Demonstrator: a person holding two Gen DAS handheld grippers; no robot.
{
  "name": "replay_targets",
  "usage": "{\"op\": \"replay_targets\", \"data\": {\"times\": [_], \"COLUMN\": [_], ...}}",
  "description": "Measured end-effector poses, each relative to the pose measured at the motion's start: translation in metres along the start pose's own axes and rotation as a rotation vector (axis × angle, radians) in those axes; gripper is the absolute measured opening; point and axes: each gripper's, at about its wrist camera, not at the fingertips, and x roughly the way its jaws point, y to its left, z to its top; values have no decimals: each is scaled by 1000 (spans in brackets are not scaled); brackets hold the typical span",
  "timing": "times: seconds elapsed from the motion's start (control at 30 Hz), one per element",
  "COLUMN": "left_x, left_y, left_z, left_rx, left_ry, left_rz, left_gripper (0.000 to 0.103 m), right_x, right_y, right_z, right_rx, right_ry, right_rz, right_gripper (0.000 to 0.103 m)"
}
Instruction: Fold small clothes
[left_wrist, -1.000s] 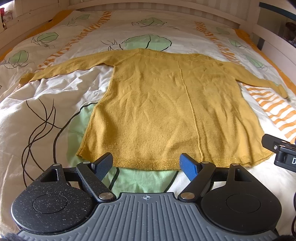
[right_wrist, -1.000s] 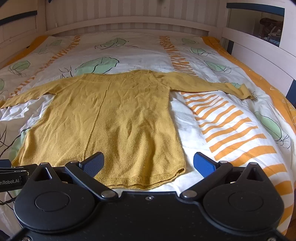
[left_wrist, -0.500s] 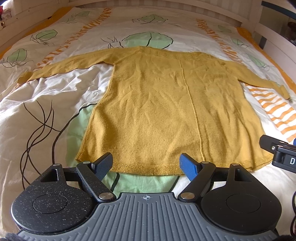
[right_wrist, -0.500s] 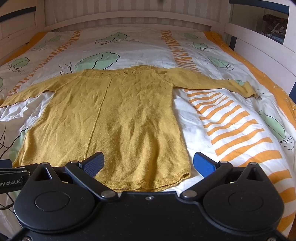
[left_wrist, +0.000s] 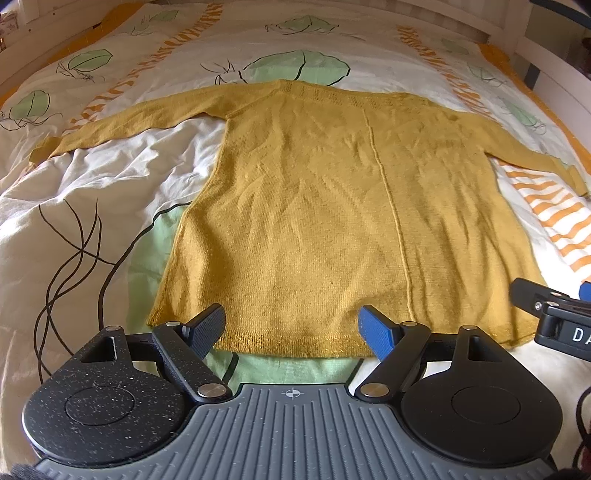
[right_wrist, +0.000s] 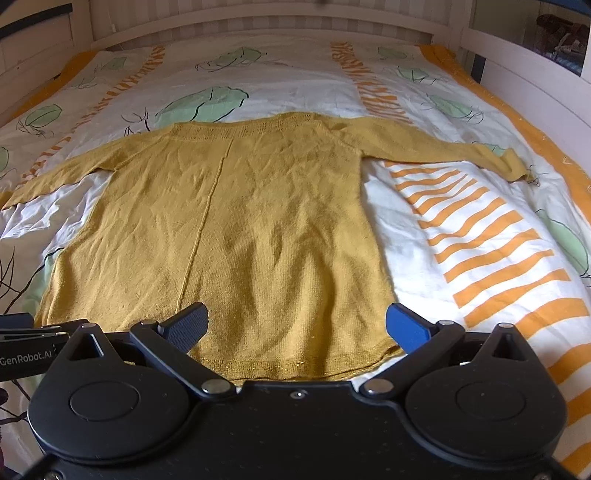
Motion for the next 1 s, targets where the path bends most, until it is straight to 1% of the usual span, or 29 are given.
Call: {"op": "replay_targets", "data": {"times": [0.27, 0.53, 0.77, 1.0], "left_x": [13, 33, 49, 71], "left_y": [1, 1, -2, -10], "left_z": [13, 38, 67, 106], "left_rx": [-1, -1, 20, 55], "left_ry": [30, 41, 5, -48], "left_rz": [4, 10, 21, 32], "left_gripper": [78, 78, 78, 78], "right_x": [17, 38, 61, 79], "right_y": [4, 0, -14, -50], "right_z": [9, 26, 48, 88], "right_rx": [-6, 5, 30, 73], "right_ry": [42, 76, 98, 64], "right_rz": [20, 38, 75, 100], "right_gripper": [102, 102, 102, 102]}}
